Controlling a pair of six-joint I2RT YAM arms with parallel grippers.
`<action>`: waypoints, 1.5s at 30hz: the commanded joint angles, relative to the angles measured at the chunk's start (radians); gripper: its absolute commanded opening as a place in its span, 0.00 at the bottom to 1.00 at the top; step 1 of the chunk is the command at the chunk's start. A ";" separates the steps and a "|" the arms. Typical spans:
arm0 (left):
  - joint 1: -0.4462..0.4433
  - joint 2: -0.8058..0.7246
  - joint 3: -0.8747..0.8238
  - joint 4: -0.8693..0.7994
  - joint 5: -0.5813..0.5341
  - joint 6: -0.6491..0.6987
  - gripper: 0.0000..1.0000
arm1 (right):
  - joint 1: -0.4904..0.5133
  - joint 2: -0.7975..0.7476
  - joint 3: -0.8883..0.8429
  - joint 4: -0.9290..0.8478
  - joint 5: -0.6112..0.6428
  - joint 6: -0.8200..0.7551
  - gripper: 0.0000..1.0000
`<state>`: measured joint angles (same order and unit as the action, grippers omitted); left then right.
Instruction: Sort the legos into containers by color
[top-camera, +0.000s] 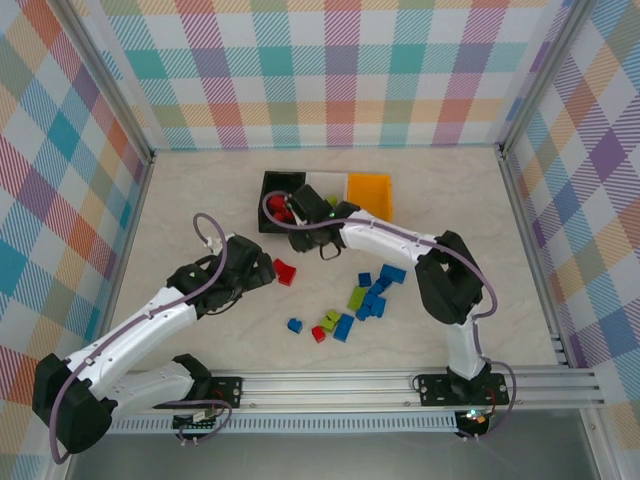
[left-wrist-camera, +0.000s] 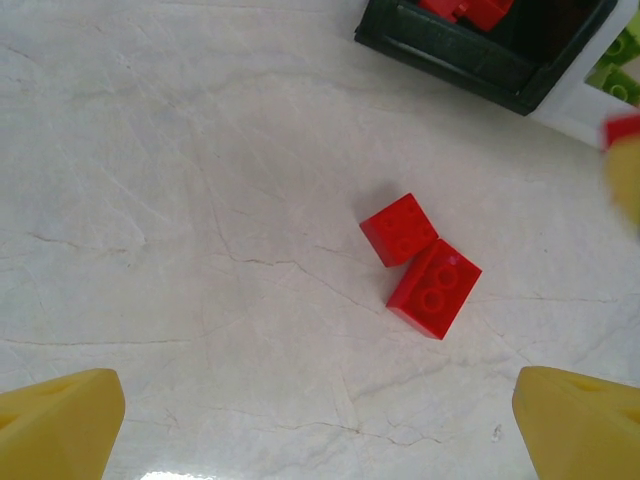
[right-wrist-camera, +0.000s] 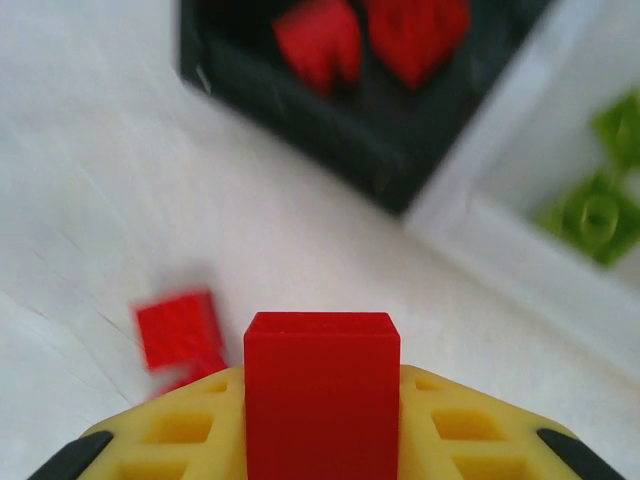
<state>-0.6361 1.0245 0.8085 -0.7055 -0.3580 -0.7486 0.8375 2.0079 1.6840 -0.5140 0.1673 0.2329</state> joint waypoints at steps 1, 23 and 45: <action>0.015 -0.005 -0.015 -0.010 0.000 -0.023 1.00 | -0.031 0.064 0.147 -0.005 -0.014 -0.030 0.32; 0.015 0.119 -0.033 0.087 0.126 0.019 1.00 | -0.118 0.509 0.860 -0.159 -0.101 0.011 0.65; -0.012 0.595 0.118 0.294 0.230 0.095 0.74 | -0.193 -0.465 -0.388 0.223 -0.044 0.177 0.69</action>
<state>-0.6350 1.5894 0.8898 -0.4137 -0.0986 -0.6834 0.6453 1.5906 1.3483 -0.3290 0.1093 0.3767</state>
